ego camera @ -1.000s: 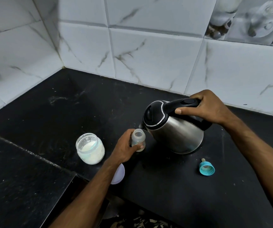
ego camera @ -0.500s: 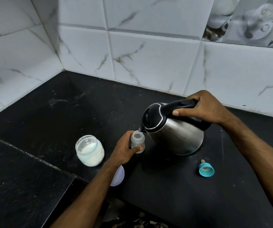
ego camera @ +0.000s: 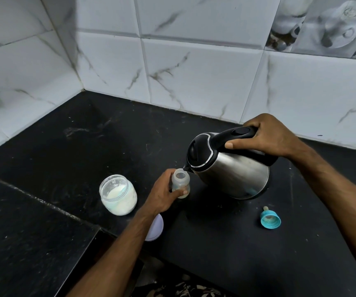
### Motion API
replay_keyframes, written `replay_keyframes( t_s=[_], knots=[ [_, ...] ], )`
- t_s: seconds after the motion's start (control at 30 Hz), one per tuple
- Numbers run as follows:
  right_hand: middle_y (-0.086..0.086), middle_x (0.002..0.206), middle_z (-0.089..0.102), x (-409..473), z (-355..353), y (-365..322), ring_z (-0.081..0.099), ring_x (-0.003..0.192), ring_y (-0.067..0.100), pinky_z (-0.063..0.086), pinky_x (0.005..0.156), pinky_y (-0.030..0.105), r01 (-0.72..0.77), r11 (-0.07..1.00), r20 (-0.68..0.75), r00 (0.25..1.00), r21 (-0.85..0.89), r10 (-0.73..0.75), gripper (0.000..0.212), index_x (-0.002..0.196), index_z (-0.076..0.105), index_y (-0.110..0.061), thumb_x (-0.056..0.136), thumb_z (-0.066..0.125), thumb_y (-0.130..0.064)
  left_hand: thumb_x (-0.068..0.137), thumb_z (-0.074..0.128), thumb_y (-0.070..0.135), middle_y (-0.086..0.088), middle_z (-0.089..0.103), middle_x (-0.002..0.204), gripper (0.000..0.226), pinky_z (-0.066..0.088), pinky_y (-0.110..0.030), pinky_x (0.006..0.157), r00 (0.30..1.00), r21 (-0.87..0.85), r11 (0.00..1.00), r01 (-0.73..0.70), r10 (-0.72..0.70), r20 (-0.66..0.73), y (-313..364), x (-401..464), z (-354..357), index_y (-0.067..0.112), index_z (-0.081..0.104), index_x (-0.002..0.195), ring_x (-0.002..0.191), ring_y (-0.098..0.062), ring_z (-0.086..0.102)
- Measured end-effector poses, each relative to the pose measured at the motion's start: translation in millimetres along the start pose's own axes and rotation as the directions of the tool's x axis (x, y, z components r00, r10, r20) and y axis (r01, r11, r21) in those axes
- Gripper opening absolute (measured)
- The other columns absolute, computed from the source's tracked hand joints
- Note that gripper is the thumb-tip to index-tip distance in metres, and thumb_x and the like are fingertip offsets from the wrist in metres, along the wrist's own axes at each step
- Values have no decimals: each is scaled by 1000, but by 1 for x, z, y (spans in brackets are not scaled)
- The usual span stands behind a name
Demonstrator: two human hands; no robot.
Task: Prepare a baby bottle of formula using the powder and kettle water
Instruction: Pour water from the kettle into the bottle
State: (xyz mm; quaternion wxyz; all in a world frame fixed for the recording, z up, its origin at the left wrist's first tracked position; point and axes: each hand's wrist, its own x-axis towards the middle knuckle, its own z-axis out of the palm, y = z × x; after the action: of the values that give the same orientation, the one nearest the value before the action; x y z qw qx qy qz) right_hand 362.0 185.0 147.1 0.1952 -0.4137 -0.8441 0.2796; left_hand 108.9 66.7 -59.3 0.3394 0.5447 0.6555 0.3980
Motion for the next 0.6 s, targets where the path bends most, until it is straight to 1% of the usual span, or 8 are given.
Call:
replay_keyframes(
  t_s=[0.1,0.3,0.37,0.47,0.6],
  knots=[
    [-5,45,51,0,0,0,42,43,6,34,52,28,-1,1000,6,1000,-4,1,54,58,66,-15,51,74,-68,78,82,18,6,59,125,58,50,-36,101,1000,1,1000,-7,7,-5,0,0,0,34,49,123,116,-9,58],
    [-4,46,49,1,0,1,41,44,8,34,53,29,-2,1000,2,1000,-28,2,57,57,65,-13,51,73,-70,78,83,18,6,59,126,59,51,-41,102,1000,8,1000,-6,6,-8,-1,0,1,32,50,125,117,-10,58],
    [-5,46,51,1,0,1,42,44,6,35,52,28,-3,1000,5,1000,-19,3,54,57,66,-16,51,74,-69,78,83,19,7,60,124,58,51,-42,101,1000,1,1000,-8,8,-13,-1,-1,1,33,50,123,116,-9,59],
    [-5,46,51,2,0,2,43,44,7,35,53,28,-2,1000,7,1000,-10,2,56,58,66,-13,52,74,-69,77,83,22,8,61,123,57,52,-42,100,1000,-9,1000,-17,16,-23,-1,-2,1,37,51,121,114,-9,60],
    [-3,46,51,2,0,2,42,44,8,35,53,29,7,1000,9,1000,-17,-6,58,59,67,-13,52,74,-70,77,84,22,7,61,122,57,51,-43,100,1000,-15,1000,-8,8,-25,-1,-2,2,33,51,122,114,-10,60]
  ],
)
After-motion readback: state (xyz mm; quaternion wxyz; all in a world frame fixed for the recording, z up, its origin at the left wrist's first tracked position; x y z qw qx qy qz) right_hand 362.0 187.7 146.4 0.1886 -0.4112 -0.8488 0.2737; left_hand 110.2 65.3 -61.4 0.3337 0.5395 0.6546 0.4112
